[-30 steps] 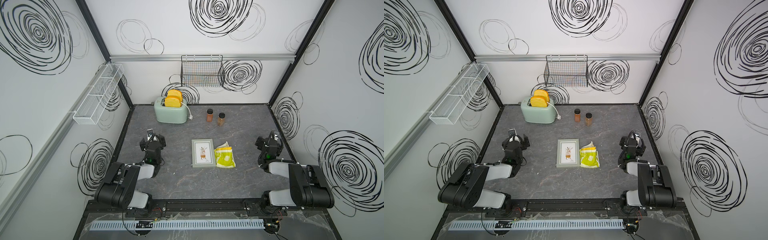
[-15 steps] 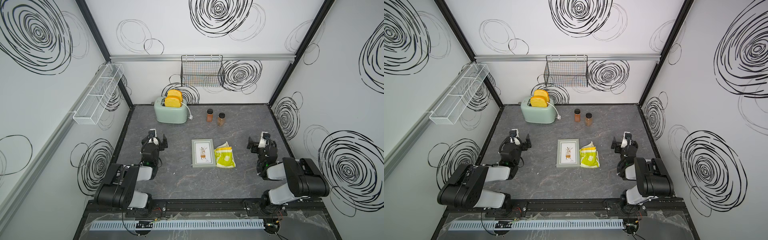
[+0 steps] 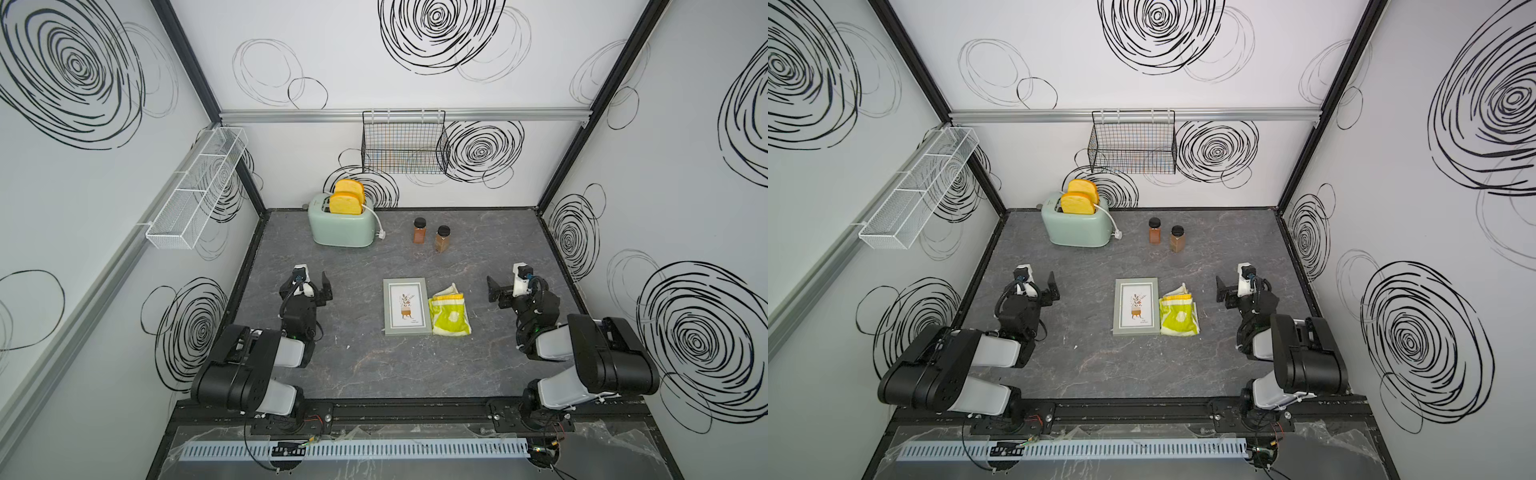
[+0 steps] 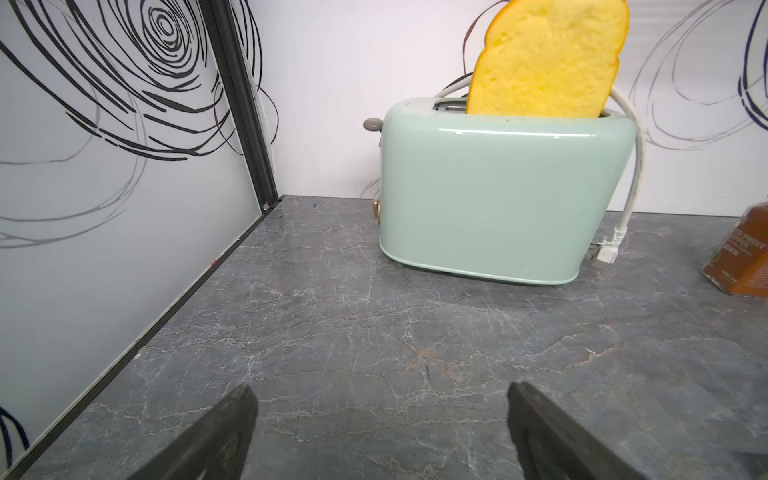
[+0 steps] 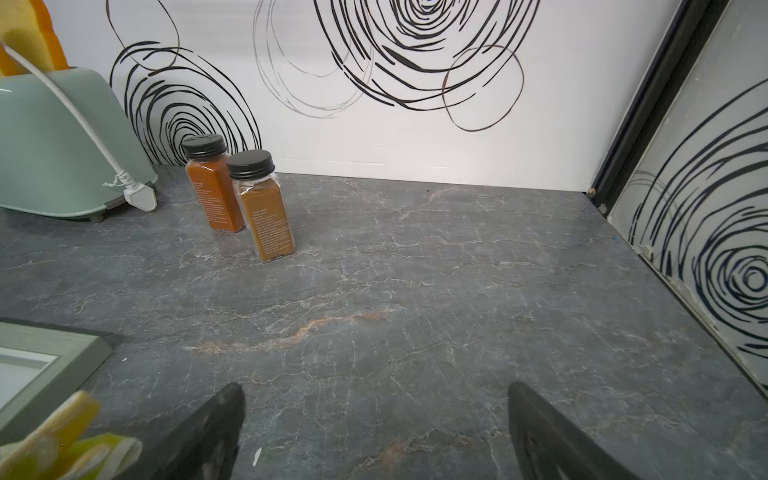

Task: Wipe the picture frame with a cloth
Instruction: Reset both arms

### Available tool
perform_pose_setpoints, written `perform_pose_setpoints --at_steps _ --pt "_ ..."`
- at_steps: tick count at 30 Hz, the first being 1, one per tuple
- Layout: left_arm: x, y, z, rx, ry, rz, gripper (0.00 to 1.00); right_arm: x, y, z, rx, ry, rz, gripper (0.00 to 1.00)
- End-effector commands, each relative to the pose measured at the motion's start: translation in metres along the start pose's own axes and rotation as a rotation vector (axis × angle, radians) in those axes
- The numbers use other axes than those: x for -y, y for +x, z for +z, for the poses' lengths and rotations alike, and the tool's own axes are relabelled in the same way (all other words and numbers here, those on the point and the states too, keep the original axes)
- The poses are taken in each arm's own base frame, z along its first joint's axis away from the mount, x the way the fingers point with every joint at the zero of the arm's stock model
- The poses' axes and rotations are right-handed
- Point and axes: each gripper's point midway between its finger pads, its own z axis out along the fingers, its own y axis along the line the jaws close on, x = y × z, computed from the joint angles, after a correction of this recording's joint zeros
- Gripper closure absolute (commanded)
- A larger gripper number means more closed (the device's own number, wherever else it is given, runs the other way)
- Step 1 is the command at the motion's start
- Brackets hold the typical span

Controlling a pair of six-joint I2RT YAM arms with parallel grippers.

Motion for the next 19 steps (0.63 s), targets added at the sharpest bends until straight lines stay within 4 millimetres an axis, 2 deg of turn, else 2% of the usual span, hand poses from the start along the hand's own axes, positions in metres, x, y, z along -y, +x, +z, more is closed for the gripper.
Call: perform_pose_setpoints --at_steps 1,19 --pt "0.0003 -0.0256 0.0023 0.093 0.003 -0.031 0.02 0.0156 -0.0120 0.0058 0.028 0.130 -0.005 0.01" --pt "0.0006 -0.0256 0.0022 0.093 0.004 -0.031 0.02 0.0156 -0.0131 0.0069 0.030 0.122 0.000 0.01"
